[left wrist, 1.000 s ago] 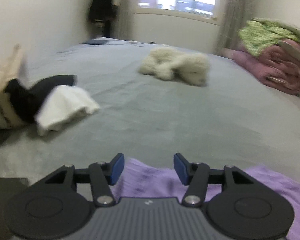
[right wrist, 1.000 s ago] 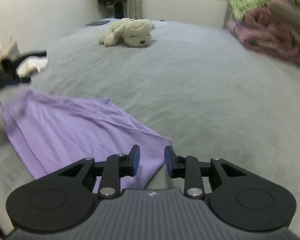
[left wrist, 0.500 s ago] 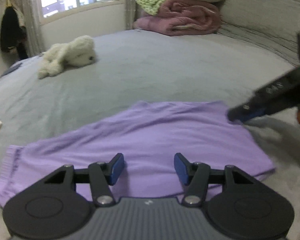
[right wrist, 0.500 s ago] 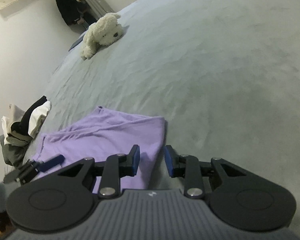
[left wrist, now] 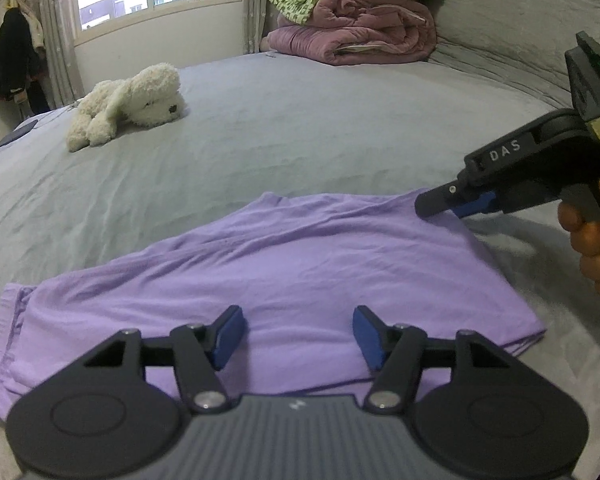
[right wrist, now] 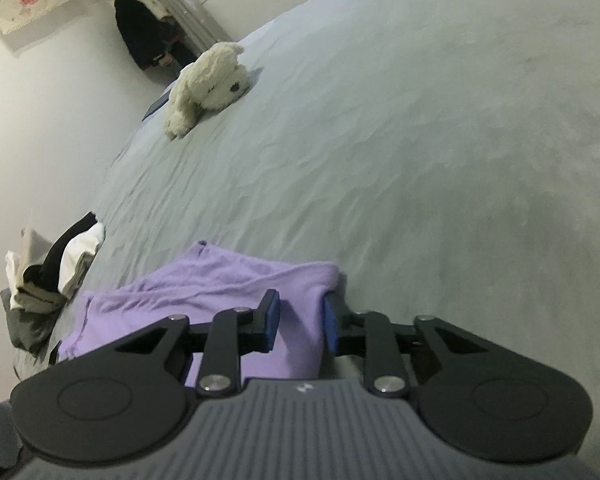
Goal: Fold clothes
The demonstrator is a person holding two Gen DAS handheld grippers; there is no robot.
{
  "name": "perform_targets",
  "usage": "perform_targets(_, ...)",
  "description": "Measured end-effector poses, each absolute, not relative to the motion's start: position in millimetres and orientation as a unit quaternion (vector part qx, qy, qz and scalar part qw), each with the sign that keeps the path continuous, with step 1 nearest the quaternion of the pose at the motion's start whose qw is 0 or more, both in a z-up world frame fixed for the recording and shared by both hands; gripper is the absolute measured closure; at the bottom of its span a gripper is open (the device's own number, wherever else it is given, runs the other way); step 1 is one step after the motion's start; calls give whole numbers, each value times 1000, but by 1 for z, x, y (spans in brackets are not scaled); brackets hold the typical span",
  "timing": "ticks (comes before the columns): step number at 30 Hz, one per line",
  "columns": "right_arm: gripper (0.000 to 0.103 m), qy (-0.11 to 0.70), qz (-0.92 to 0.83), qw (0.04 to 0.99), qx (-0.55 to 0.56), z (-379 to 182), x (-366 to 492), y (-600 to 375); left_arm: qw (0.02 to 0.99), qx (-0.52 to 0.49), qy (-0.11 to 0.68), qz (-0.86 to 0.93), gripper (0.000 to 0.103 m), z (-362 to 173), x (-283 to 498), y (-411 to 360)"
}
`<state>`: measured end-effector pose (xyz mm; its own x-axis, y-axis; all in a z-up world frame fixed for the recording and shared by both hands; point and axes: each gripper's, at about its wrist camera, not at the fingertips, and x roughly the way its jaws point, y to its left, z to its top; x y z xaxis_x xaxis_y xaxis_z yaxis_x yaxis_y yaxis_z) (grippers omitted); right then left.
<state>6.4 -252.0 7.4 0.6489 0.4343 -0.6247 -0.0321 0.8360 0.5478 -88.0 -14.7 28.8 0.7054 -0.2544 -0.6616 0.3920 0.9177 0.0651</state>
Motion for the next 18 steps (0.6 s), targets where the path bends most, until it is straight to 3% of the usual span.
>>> perform_targets(18, 93, 354, 105, 893, 258, 9, 16, -263, 916, 92, 347, -177, 40, 28, -88, -12)
